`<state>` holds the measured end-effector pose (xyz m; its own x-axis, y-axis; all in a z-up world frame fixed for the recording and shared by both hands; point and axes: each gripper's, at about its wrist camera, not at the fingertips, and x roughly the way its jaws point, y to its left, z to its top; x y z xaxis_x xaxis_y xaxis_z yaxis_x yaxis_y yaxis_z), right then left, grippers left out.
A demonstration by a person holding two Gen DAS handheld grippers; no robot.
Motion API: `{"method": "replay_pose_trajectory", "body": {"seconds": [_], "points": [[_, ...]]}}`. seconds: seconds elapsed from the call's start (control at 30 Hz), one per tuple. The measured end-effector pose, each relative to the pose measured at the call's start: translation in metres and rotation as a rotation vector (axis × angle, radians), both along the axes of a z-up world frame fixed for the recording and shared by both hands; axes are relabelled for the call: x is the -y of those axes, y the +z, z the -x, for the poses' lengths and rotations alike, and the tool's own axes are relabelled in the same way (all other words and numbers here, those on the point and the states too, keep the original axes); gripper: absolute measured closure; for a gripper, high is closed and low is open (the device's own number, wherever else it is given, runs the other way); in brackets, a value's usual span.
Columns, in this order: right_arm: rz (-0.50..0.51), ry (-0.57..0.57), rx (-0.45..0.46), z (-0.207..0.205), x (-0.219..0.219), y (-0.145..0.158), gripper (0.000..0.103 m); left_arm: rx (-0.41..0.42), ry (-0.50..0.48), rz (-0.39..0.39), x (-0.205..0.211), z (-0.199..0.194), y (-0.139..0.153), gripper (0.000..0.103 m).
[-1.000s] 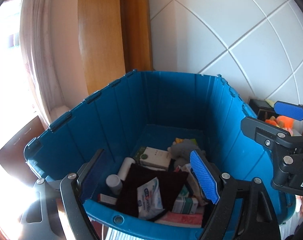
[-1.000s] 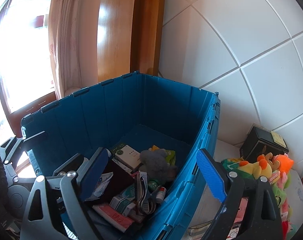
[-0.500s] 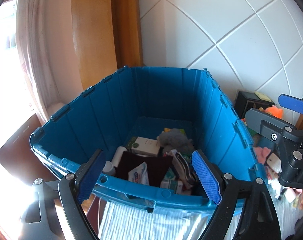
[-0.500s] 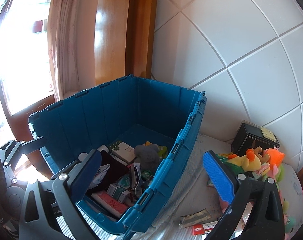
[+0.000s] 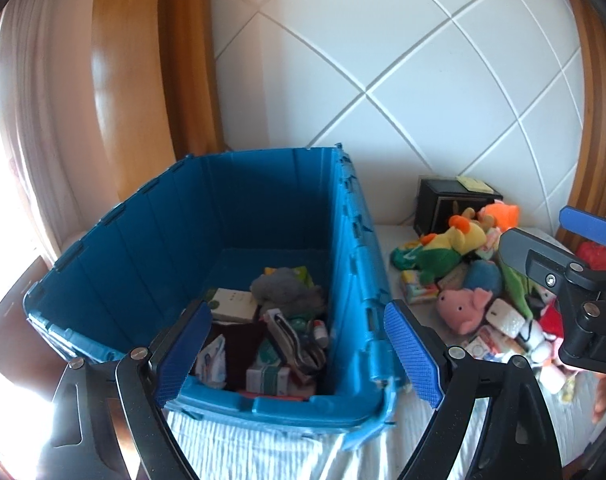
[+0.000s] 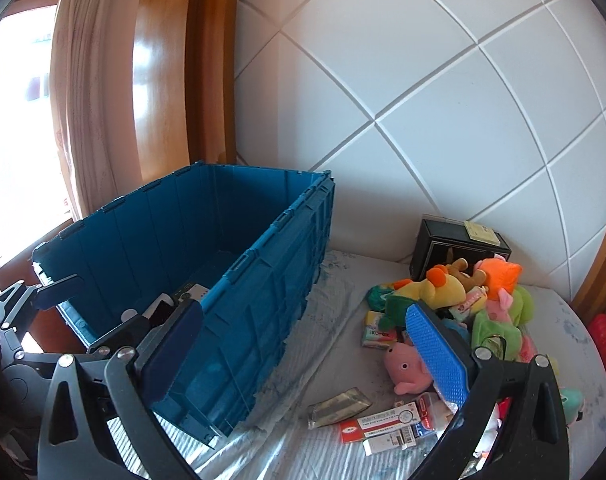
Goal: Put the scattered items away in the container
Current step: 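Move both open tools back to the pile on the bed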
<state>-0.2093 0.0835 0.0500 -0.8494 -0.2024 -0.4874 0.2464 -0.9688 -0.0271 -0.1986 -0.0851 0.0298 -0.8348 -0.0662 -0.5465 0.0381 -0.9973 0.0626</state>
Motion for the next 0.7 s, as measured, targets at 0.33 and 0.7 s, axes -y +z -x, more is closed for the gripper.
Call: {"method": "replay_pose_trajectory", "body": {"seconds": [0.33,0.7], "points": [[0.03,-0.189,0.033,-0.018,-0.109,-0.012,0.0,0.016,-0.175,0.012,-0.1,0.003,-0.006,0.014],[0.036,-0.377,0.124,-0.034,-0.222,-0.049,0.0,0.091,-0.303,0.011,-0.198,0.007,-0.037,0.014]]}}
